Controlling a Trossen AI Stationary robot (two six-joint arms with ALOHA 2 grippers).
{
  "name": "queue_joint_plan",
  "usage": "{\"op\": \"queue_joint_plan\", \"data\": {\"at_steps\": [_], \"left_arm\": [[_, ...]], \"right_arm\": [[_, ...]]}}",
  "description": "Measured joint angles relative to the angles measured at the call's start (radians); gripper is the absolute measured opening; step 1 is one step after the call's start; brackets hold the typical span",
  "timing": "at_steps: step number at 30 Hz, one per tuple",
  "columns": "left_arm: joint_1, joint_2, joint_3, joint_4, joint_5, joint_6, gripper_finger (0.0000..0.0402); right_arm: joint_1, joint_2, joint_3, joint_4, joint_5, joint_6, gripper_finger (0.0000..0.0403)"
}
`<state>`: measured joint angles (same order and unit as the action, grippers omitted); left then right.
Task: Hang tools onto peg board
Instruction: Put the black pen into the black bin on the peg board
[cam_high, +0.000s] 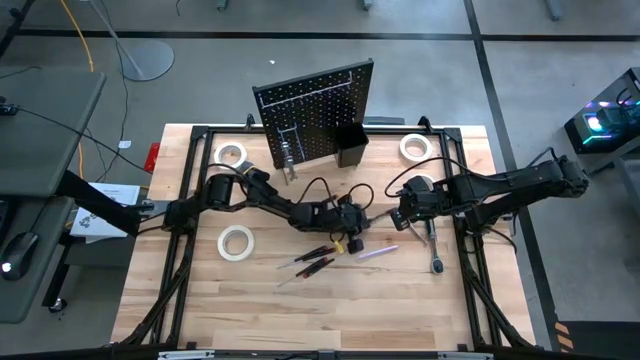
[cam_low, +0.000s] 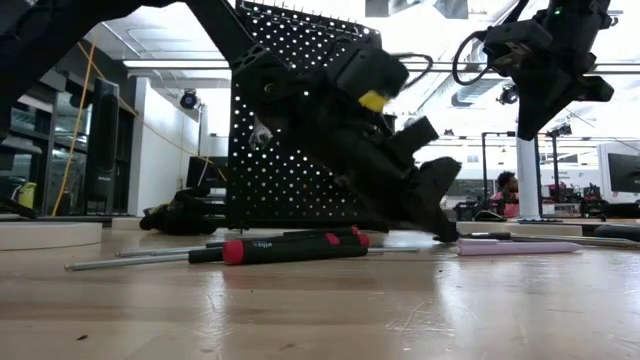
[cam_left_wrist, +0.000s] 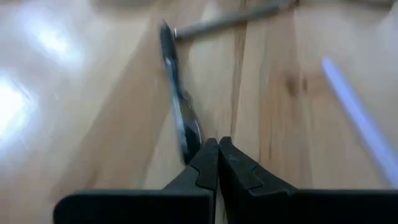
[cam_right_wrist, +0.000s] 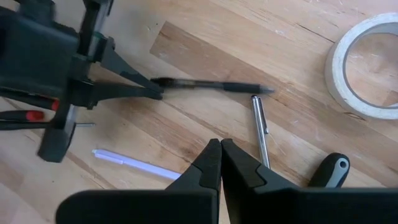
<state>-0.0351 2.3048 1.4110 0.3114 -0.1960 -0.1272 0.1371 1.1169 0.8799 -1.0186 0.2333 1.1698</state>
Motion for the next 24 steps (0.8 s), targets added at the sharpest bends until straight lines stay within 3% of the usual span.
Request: {"op": "queue_joint_plan", "data": {"at_steps": [11,15,24], "left_arm": [[0.028,-0.074,-0.002,0.044,-0.019,0.047,0.0000],[0.046,-0.071,-0.011,-0.001,0.021,-0.026,0.0000],[0.027,-0.070,-0.109,0.087,0.121,-0.077,0.0000]], "right_arm": [[0.000,0.000,0.000,-0.010,0.019,-0.011,0.0000],[0.000,0.000,0.000,-0.010,0.020,-0.008,0.0000],[0.000,0.000,0.000,-0.010,0.041,-0.008,0.0000]]}}
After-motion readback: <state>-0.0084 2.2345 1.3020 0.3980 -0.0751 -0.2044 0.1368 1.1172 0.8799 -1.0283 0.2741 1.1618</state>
